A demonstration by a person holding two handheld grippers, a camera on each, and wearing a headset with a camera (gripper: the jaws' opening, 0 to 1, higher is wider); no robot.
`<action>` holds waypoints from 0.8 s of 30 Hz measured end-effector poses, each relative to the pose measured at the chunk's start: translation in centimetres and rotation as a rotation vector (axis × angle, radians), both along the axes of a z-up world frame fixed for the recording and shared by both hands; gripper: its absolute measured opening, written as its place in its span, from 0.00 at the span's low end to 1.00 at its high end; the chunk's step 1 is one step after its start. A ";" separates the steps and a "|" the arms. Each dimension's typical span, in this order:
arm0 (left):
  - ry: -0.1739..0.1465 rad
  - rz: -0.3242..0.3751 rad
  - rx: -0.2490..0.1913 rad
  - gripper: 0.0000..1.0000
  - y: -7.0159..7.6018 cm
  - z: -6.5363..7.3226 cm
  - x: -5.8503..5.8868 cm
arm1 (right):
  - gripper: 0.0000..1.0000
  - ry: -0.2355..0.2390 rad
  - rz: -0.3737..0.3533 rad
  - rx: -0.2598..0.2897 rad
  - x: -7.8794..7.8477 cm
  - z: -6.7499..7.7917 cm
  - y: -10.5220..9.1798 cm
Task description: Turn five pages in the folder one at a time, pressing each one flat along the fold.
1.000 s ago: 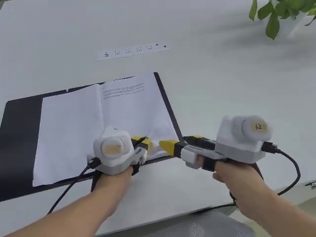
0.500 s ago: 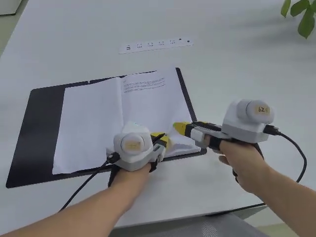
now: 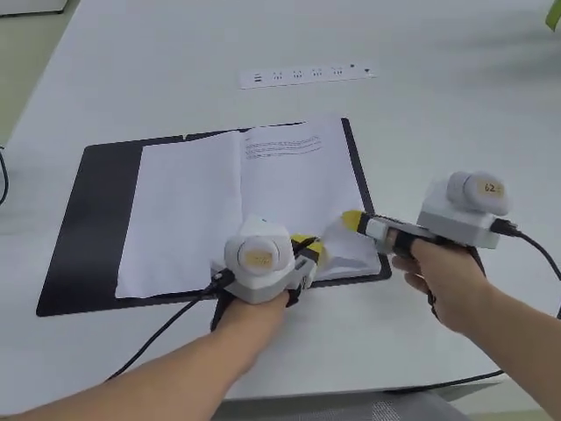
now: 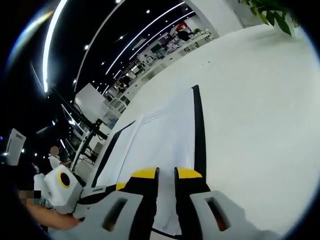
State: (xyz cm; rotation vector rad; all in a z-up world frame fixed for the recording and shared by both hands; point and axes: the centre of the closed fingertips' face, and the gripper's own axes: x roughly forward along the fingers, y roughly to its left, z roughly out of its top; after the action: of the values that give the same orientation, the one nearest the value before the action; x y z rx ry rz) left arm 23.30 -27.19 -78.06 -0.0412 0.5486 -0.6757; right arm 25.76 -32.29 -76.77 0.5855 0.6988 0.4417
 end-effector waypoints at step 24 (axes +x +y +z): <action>0.042 -0.028 -0.035 0.24 2.1 2.7 -1.5 | 0.00 0.114 -0.043 0.141 -0.8 3.6 0.1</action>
State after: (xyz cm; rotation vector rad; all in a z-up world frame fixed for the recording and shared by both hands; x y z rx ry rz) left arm 21.75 -25.10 -75.41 -0.0809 0.5784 -0.7128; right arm 24.94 -32.15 -73.16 0.7618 0.7661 0.4219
